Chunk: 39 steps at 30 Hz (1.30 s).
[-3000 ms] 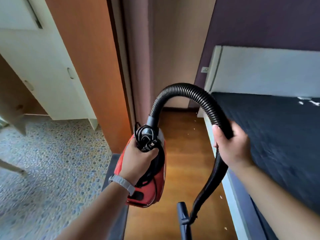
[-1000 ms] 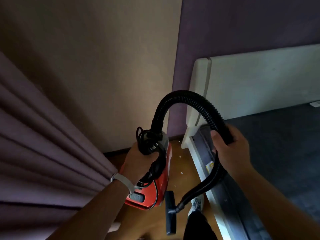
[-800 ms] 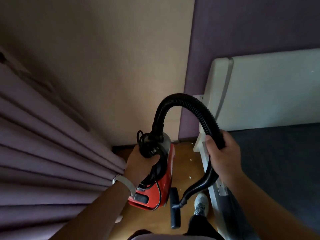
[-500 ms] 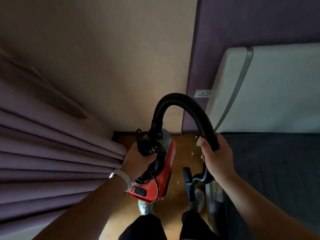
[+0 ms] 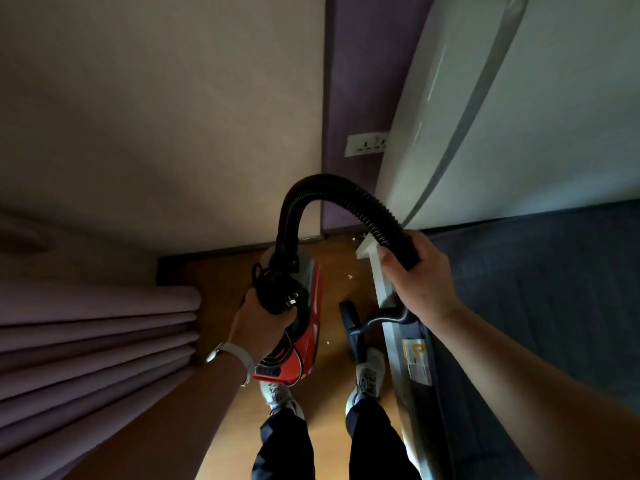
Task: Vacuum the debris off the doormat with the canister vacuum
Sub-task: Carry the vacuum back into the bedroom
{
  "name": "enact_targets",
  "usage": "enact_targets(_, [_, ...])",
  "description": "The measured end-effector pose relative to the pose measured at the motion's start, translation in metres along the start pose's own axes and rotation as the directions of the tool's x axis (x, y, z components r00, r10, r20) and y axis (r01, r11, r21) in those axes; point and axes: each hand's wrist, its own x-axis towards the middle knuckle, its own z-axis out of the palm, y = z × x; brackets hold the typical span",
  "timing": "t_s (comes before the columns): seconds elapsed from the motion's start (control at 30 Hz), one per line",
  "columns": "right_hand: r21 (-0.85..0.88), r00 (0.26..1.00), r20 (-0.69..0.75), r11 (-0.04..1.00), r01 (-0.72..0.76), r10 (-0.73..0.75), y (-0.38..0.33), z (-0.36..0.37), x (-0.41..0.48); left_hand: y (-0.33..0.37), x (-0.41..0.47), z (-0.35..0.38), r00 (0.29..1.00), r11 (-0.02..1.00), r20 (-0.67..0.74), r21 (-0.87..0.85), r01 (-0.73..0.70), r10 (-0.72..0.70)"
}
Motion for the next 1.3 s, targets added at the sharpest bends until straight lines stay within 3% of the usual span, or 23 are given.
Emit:
enact_targets(0.57, [-0.170,0.967,0.038,0.952,0.253,-0.250,0.141,0.108,0.084,-0.092,0.146,0.110,0.983,0.983,0.030,-0.033,0.180,-0.179])
enact_targets(0.93, [-0.165,0.965,0.010,0.951,0.260,-0.262,0.240,0.184,0.133,-0.144,0.236,0.219,0.972,0.958,0.069,-0.171,0.232,-0.223])
enact_targets(1.3, [-0.084,0.959,-0.050,0.958,0.273,-0.278,0.325,0.231,0.192,-0.149,0.286,0.306,0.971,0.935,0.112,-0.265,0.234,-0.211])
